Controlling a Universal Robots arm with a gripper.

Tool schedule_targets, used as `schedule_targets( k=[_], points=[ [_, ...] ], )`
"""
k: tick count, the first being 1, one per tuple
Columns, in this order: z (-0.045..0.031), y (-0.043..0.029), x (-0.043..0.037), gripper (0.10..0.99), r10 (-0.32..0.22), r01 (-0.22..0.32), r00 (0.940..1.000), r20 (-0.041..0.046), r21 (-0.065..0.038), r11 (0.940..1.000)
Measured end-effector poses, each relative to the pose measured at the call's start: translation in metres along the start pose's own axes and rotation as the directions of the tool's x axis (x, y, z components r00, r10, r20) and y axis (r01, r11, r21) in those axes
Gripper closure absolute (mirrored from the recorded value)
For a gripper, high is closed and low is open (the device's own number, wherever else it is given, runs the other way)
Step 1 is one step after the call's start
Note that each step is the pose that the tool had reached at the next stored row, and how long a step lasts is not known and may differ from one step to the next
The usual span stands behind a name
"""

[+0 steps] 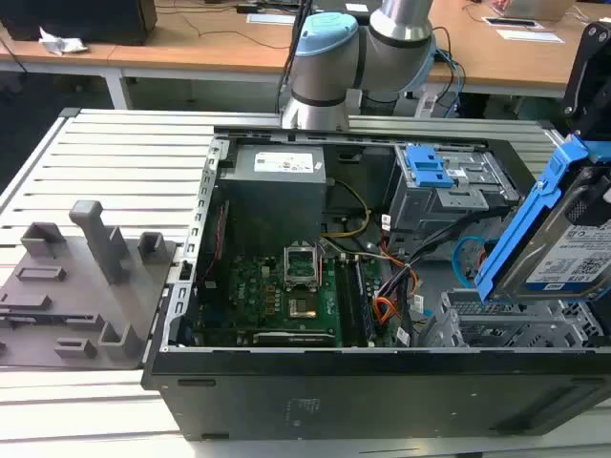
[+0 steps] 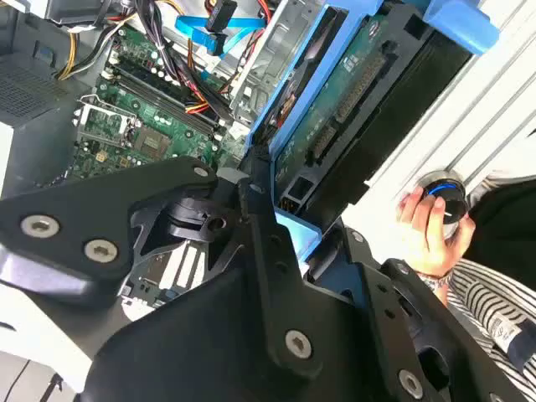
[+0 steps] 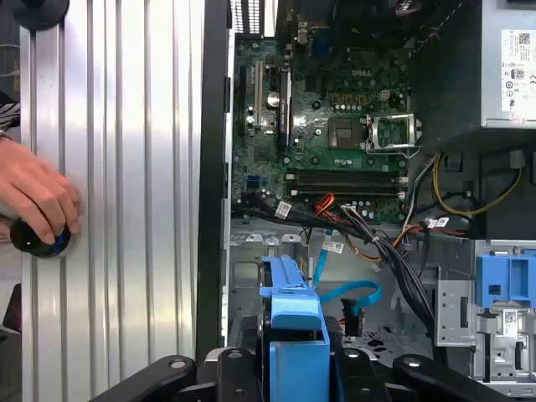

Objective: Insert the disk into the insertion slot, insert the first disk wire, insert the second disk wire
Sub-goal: 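Insert the disk into the insertion slot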

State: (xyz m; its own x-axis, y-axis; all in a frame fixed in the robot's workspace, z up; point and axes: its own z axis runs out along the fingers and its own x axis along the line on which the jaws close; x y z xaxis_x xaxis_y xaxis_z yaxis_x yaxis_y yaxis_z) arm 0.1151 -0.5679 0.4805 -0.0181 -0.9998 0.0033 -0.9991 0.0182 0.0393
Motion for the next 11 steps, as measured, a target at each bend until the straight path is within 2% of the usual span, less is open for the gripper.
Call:
schedule_targets(
  k=[11],
  points=[
    [0.0182, -0.0007, -0.0001, 0.722, 0.0, 0.0, 1.0, -0.0001, 0.0, 1.0]
  ],
)
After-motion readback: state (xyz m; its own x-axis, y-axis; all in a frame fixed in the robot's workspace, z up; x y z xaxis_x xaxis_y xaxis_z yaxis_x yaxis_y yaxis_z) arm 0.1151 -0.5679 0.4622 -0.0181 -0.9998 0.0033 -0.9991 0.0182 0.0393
